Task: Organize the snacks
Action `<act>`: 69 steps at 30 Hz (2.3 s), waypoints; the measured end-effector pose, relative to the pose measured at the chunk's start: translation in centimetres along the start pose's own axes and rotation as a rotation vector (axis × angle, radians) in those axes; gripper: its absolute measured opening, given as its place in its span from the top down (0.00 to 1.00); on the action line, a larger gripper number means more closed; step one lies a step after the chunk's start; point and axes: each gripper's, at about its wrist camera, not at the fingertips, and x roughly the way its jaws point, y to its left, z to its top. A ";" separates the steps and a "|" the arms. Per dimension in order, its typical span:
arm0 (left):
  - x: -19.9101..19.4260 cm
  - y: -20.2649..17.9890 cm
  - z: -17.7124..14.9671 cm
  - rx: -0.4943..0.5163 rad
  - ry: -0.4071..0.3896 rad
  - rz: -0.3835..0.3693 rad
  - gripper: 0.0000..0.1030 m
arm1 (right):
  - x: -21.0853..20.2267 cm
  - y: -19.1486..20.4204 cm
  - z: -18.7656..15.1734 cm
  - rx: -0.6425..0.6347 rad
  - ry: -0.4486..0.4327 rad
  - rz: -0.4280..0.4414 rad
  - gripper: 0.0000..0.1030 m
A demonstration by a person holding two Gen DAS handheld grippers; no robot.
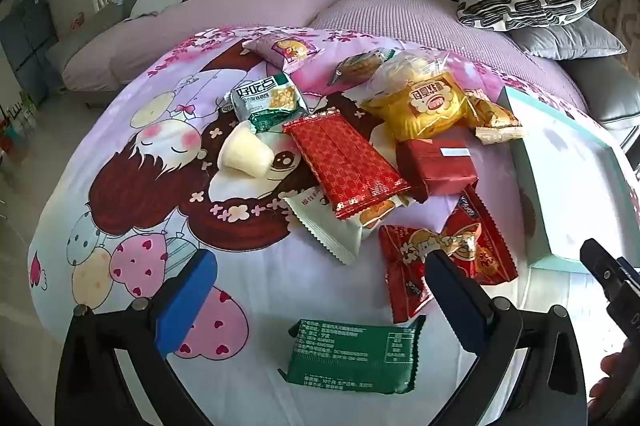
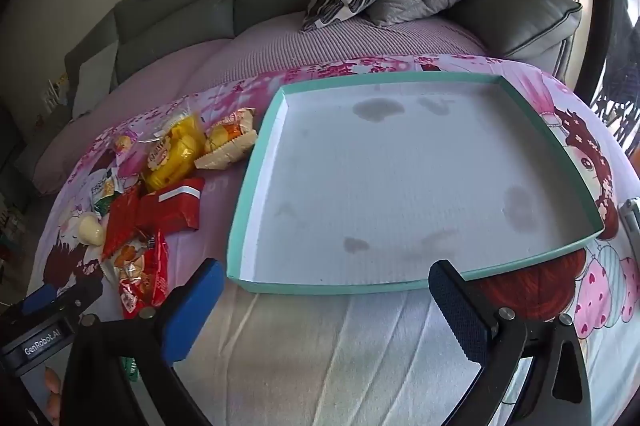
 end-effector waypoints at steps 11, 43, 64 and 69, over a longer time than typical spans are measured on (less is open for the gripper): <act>0.1 0.0 -0.2 0.041 -0.040 0.015 0.00 | -0.1 0.2 -0.1 -0.013 -0.009 -0.015 0.00; 0.9 0.2 -0.4 0.025 -0.027 0.010 0.00 | 0.2 -0.1 -0.2 -0.010 0.003 -0.028 0.00; 1.2 0.0 -0.5 0.034 -0.015 0.021 0.00 | 0.4 0.0 -0.2 -0.016 0.015 -0.035 0.00; 1.2 0.0 -0.5 0.036 -0.013 0.022 0.00 | 0.4 0.0 -0.3 -0.017 0.016 -0.034 0.00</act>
